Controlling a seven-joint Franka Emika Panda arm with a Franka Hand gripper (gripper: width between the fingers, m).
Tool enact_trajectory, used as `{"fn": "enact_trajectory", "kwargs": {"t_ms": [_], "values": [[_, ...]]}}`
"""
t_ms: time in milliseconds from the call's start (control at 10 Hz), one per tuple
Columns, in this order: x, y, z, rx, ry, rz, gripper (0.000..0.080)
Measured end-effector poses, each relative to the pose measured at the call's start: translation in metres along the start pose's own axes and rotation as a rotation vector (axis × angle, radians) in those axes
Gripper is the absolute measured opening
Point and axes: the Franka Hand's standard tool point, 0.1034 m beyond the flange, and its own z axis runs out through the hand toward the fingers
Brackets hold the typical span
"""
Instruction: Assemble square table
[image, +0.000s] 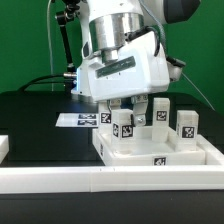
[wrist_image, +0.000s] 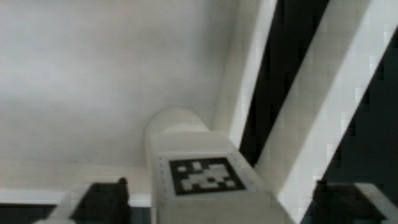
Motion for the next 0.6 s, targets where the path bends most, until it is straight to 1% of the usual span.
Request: {"fn": "enact_trajectory", "kwargs": {"t_ms": [100, 200, 300, 400, 600], "values": [[0.0004, -0.0002, -0.0017, -0.001, -0.003, -0.063, 0.0611], [-0.0016, -0.0004, -0.0014, -0.003, -0.006, -0.108, 0.0638], [-0.0011, 0.001, -0.0008, -0.004, -0.005, -0.226, 0.0638], [0.0015, 0.0029, -0.001, 0.0, 0.008, -0.308, 0.0647], [0.0013, 0.0032, -0.0004, -0.002, 0.007, -0.45, 0.0649]]}}
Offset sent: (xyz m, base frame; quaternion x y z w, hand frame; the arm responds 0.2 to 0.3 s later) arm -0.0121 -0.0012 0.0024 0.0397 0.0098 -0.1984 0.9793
